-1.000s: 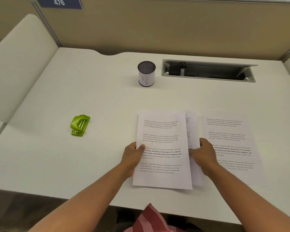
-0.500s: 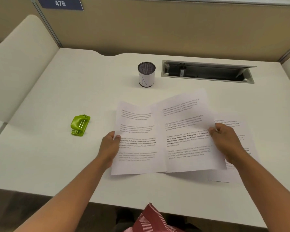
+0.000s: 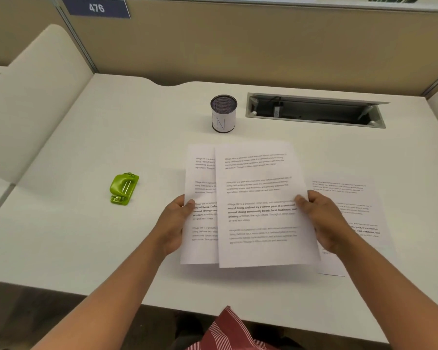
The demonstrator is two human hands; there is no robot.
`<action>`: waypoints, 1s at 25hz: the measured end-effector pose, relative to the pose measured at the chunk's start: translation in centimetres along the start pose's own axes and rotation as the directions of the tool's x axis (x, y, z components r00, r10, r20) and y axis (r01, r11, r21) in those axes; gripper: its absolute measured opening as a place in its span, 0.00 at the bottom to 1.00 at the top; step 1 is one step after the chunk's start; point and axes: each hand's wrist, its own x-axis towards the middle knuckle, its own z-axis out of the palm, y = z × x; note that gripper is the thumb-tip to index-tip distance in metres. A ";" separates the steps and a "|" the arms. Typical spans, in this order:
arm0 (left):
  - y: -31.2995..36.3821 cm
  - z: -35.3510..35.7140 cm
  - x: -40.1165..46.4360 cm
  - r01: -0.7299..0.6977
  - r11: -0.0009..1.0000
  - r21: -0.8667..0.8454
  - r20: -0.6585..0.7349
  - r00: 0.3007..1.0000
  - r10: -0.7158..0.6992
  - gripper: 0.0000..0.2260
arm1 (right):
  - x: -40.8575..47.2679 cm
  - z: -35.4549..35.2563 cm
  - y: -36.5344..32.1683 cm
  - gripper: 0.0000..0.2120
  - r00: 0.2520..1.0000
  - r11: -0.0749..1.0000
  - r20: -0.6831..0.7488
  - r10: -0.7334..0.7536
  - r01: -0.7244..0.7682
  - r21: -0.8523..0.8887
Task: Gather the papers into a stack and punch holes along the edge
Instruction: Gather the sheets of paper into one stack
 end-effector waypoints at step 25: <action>0.1 3.2 -1.2 -0.005 1.000 0.009 0.037 0.999 0.005 0.13 | -0.6 2.9 2.4 0.17 1.000 0.999 0.008 0.002 -0.002 0.036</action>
